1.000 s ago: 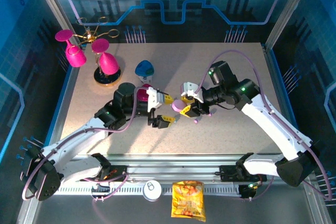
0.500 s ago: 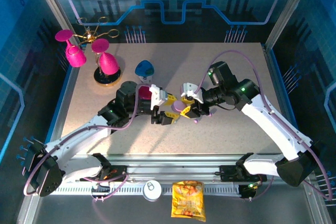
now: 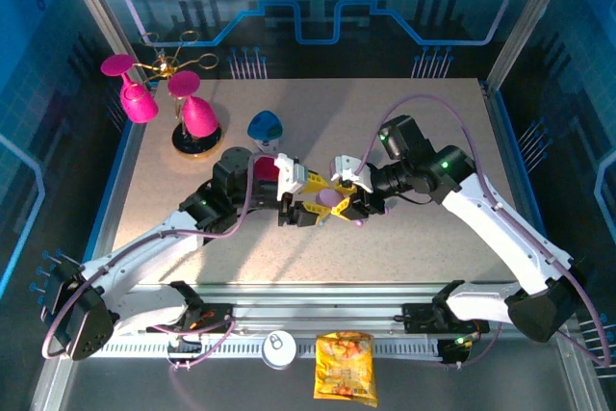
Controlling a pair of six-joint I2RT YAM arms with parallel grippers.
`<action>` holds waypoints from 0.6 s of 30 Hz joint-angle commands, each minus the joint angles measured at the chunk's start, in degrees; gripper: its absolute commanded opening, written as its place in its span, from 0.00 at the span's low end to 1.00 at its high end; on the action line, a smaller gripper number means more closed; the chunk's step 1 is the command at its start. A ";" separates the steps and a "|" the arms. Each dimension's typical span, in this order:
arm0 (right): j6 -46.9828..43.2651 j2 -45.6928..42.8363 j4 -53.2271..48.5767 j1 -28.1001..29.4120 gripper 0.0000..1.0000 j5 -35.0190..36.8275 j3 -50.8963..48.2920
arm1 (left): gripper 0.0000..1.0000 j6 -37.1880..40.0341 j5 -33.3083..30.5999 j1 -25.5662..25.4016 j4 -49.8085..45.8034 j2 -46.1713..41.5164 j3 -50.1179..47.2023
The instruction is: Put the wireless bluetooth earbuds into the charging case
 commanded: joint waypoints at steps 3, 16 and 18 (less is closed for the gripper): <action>0.42 -1.07 -0.74 0.76 0.20 -0.30 1.75 | 0.48 1.37 1.05 -0.65 -1.00 0.48 1.99; 2.06 -3.53 3.25 0.72 0.19 -1.48 0.33 | 0.62 2.12 0.30 -1.12 -2.59 0.96 2.49; 2.04 -3.45 2.90 0.79 0.19 -1.57 0.43 | 0.61 2.18 0.32 -1.25 -2.63 1.01 2.69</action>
